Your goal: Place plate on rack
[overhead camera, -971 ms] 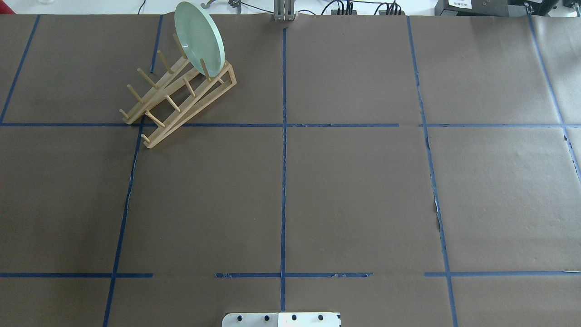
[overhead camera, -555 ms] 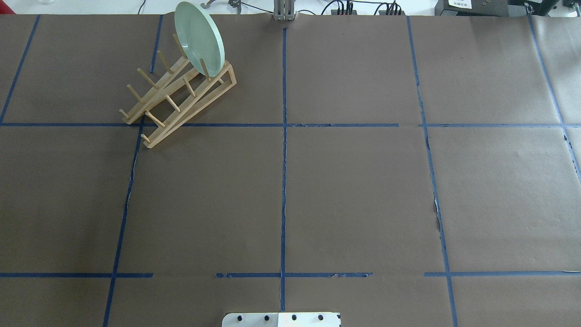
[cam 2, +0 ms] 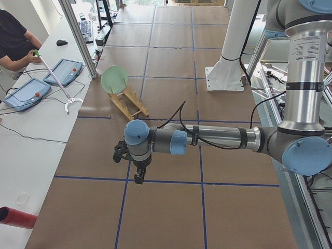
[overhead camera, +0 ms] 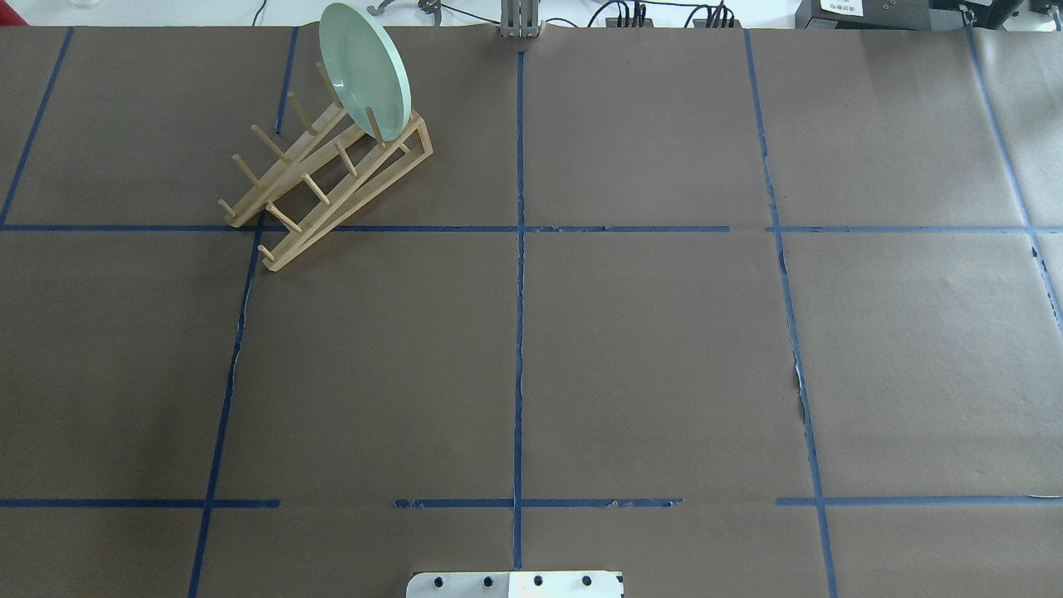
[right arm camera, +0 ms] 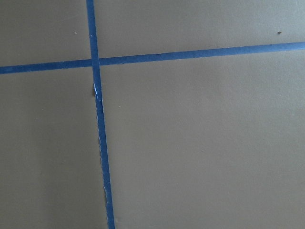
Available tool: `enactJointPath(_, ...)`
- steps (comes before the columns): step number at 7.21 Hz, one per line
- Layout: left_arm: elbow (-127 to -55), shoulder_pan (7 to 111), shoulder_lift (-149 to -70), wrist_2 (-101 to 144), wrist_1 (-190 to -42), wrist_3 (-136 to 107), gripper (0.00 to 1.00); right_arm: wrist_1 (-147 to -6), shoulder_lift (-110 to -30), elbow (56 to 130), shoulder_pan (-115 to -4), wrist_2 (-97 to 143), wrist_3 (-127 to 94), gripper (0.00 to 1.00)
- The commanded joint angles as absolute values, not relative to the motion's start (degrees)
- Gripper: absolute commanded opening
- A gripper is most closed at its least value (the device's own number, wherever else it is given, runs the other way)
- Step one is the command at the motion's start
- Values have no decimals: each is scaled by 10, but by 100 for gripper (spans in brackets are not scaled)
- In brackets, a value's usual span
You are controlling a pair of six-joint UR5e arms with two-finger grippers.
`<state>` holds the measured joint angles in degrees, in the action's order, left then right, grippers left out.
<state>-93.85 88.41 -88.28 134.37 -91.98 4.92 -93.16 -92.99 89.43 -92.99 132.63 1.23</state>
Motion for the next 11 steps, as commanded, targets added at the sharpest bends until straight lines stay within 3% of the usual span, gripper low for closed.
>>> enactJointPath(1, -938, 883, -883, 1343, -920, 49, 100, -932, -930, 894, -930, 1326, 13, 100)
enactJointPath(11, -934, 882, -893, 1339, -922, 49, 100, -932, -930, 895, -930, 1326, 12, 100)
